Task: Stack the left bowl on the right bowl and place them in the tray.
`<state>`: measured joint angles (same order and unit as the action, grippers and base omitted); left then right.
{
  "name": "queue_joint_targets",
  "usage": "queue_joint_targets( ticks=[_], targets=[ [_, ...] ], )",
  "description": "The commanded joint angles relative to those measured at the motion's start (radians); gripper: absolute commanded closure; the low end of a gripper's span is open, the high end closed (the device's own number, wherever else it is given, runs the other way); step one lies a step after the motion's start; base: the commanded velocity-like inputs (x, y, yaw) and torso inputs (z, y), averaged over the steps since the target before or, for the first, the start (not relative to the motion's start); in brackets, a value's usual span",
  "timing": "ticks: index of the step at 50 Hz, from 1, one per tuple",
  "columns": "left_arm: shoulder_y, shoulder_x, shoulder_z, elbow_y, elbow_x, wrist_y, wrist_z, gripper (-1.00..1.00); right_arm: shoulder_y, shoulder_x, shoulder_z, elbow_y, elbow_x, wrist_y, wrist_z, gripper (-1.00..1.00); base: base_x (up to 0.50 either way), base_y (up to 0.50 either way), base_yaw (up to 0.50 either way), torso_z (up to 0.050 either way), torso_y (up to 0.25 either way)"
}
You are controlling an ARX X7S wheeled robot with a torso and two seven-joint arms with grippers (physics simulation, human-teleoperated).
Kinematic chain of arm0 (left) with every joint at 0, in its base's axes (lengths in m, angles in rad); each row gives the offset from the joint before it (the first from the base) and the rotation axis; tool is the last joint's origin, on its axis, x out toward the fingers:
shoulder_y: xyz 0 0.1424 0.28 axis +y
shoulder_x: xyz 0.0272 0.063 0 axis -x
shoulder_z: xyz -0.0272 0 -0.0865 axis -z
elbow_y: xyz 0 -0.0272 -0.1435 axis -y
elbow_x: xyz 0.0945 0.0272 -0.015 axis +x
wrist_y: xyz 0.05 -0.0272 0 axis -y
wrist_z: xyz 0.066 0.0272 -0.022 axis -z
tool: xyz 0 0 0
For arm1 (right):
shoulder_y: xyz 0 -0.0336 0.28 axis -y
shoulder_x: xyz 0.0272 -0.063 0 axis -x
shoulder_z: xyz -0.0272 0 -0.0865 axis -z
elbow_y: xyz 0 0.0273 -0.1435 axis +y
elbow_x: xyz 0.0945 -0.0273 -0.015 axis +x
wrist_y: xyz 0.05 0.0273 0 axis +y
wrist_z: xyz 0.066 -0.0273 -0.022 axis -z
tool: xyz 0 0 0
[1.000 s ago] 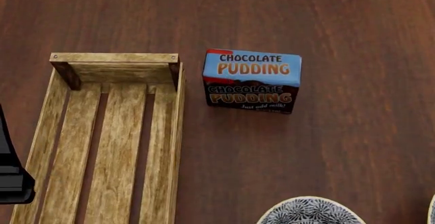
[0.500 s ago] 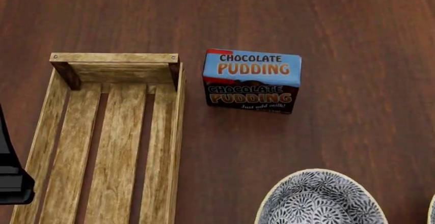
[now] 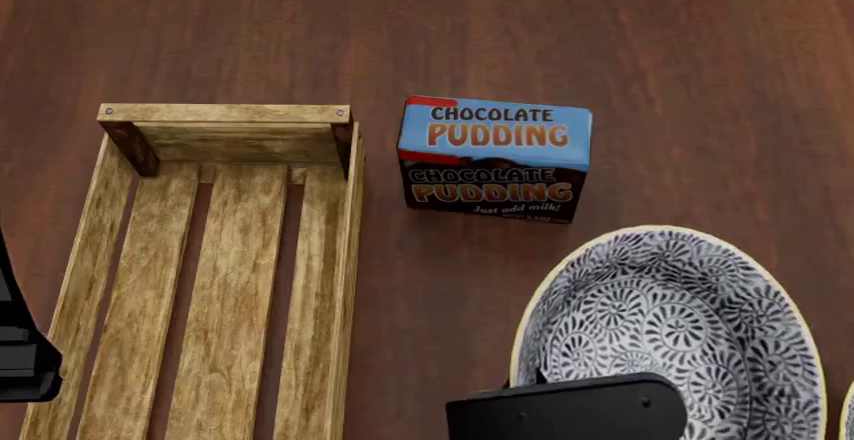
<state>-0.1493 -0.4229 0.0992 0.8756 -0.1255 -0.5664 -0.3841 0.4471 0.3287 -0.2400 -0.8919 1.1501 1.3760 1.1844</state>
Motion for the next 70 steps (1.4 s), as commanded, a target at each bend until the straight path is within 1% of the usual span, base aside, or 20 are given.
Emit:
queue_joint_targets(
  ticks=[1, 9, 13, 21, 23, 27, 29, 37, 41, 46, 52, 59, 65, 67, 70],
  targets=[
    [0.002, -0.002, -0.002, -0.023, -0.002, 0.024, 0.001, -1.00, 0.151, -0.041, 0.077, 0.034, 0.216, 0.141, 0.170, 1.00, 0.00, 0.00, 0.00, 0.000, 0.000],
    [0.002, -0.001, 0.006, -0.044, 0.003, 0.042, -0.001, -1.00, 0.245, -0.029, 0.071, 0.110, 0.406, 0.144, 0.343, 1.00, 0.00, 0.00, 0.00, 0.000, 0.000],
    [0.002, -0.001, 0.007, -0.049, 0.003, 0.046, -0.001, -1.00, 0.276, -0.001, 0.067, 0.138, 0.445, 0.128, 0.374, 1.00, 0.00, 0.00, 0.00, 0.000, 0.000],
    [0.007, -0.001, -0.003, -0.041, -0.009, 0.046, -0.003, -1.00, 0.324, 0.044, 0.050, 0.201, 0.451, 0.111, 0.369, 1.00, 0.00, 0.00, 0.00, 0.000, 0.000],
    [0.013, 0.010, -0.028, -0.039, -0.039, 0.063, 0.001, -1.00, 0.330, 0.052, 0.048, 0.210, 0.440, 0.107, 0.355, 1.00, 0.00, 0.00, 0.00, 0.000, 0.000],
    [0.011, 0.008, -0.050, -0.023, -0.062, 0.046, 0.003, -1.00, 0.361, 0.075, 0.041, 0.235, 0.464, 0.103, 0.363, 1.00, 0.00, 0.00, 0.00, 0.000, 0.000],
    [0.003, 0.007, -0.060, 0.005, -0.075, 0.013, -0.003, -1.00, 0.385, 0.094, 0.035, 0.250, 0.484, 0.103, 0.369, 1.00, 0.00, 0.00, 0.00, 0.000, 0.000],
    [-0.002, 0.000, -0.049, 0.017, -0.064, -0.001, -0.011, -1.00, 0.437, 0.159, 0.033, 0.288, 0.452, 0.107, 0.292, 1.00, 0.00, 0.00, 0.00, 0.000, 0.000],
    [-0.003, -0.002, -0.045, 0.016, -0.062, -0.005, -0.013, -1.00, 0.488, 0.182, 0.009, 0.318, 0.531, 0.102, 0.358, 1.00, 0.00, 0.00, 0.00, 0.000, 0.000],
    [-0.002, -0.004, -0.046, 0.008, -0.060, 0.005, -0.013, -1.00, 0.529, 0.224, -0.021, 0.346, 0.568, 0.076, 0.379, 1.00, 0.00, 0.00, 0.00, 0.000, 0.000],
    [0.003, -0.005, -0.042, -0.004, -0.057, 0.023, -0.012, -1.00, 0.565, 0.273, -0.057, 0.371, 0.571, 0.032, 0.376, 1.00, 0.00, 0.00, 0.00, 0.000, 0.000],
    [0.004, -0.007, -0.037, -0.026, -0.052, 0.043, -0.010, -1.00, 0.611, 0.353, -0.129, 0.390, 0.593, -0.040, 0.380, 1.00, 0.00, 0.00, 0.00, 0.000, 0.000],
    [0.010, -0.003, -0.060, -0.022, -0.059, 0.050, -0.020, -1.00, 0.646, 0.390, -0.171, 0.429, 0.597, -0.032, 0.373, 1.00, 0.00, 0.00, 0.00, 0.000, 0.000],
    [0.012, -0.001, -0.057, -0.022, -0.032, 0.063, -0.038, -1.00, 0.654, 0.404, -0.169, 0.439, 0.592, -0.038, 0.363, 1.00, 0.00, 0.00, 0.00, 0.000, 0.000],
    [0.013, -0.004, -0.057, -0.026, -0.031, 0.065, -0.038, -1.00, 0.667, 0.421, -0.170, 0.455, 0.590, -0.039, 0.357, 1.00, 0.00, 0.00, 0.00, 0.000, 0.000]
  ],
)
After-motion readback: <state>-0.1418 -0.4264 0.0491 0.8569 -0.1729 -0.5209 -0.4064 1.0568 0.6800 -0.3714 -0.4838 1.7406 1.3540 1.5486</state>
